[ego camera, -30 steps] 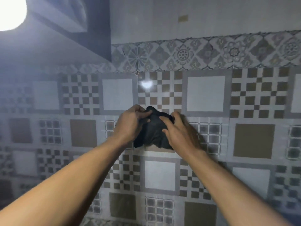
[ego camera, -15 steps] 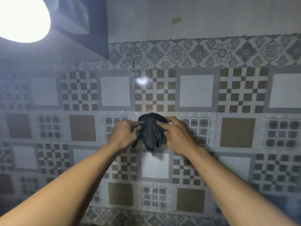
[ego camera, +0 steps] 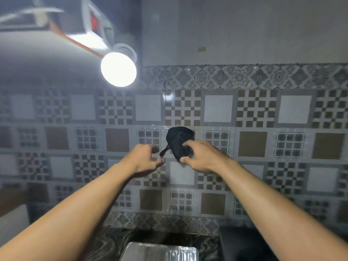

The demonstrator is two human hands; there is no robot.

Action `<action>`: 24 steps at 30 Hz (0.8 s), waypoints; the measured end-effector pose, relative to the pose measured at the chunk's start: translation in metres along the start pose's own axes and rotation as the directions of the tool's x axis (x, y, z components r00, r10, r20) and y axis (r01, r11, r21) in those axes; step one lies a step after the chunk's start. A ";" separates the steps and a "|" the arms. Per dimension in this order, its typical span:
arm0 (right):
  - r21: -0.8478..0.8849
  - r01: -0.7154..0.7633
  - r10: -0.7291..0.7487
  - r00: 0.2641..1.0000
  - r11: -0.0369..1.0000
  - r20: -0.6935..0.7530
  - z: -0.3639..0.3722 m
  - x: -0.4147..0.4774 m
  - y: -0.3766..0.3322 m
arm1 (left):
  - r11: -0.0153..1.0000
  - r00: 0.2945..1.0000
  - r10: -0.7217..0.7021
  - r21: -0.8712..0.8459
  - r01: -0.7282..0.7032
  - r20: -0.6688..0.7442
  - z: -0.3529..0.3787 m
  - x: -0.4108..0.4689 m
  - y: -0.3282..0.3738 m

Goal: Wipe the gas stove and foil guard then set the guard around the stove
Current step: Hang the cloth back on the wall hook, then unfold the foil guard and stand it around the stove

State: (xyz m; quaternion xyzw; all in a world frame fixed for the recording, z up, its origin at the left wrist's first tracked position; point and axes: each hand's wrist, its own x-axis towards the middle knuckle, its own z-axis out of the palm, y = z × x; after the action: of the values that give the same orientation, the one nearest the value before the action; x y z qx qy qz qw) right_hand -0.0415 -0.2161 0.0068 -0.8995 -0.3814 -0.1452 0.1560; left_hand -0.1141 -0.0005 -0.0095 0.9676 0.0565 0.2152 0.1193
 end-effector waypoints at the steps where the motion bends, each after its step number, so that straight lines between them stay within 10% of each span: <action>1: -0.023 0.011 -0.010 1.000 1.000 0.022 0.000 -0.006 -0.006 | 1.000 1.000 -0.008 0.023 0.007 0.011 -0.004 -0.012 -0.001; 11: -0.056 0.278 -0.249 0.921 0.959 0.301 0.044 -0.046 -0.050 | 0.937 0.947 -0.308 0.204 0.285 0.089 -0.010 -0.147 -0.025; 24: 0.160 0.580 -0.570 0.645 0.799 0.509 0.191 -0.099 -0.088 | 0.687 0.671 -0.727 0.189 0.702 0.147 0.088 -0.312 -0.035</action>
State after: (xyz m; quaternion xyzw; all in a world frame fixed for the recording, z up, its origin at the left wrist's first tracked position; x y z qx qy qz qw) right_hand -0.1444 -0.1467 -0.1897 -0.7365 -0.6731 0.0650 -0.0182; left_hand -0.3594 -0.0347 -0.2220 0.8902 0.4303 0.0440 0.1427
